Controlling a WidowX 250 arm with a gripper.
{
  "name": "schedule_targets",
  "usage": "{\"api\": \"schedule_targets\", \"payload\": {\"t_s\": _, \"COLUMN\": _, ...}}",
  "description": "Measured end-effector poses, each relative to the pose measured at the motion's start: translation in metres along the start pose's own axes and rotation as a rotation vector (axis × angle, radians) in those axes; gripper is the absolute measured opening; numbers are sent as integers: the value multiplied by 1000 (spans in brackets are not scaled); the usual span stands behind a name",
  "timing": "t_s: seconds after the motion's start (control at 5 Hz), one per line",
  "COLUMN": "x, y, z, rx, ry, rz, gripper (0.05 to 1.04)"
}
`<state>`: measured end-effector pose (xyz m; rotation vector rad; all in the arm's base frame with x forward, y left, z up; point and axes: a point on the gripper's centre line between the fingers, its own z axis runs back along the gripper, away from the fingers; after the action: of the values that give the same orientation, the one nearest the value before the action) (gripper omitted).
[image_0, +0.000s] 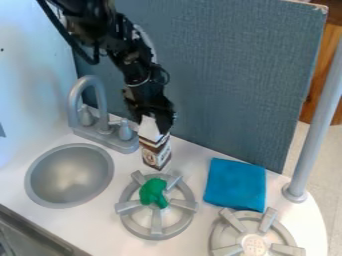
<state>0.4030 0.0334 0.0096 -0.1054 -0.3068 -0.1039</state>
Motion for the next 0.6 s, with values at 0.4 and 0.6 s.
{"api": "schedule_targets", "payload": {"t_s": 0.4, "x": 15, "y": 10, "z": -18, "rx": -2, "ry": 20, "rz": 51, "gripper": 811}}
{"api": "schedule_targets", "payload": {"t_s": 0.6, "x": 21, "y": 19, "z": -26, "rx": 12, "ry": 33, "rz": 55, "gripper": 811}}
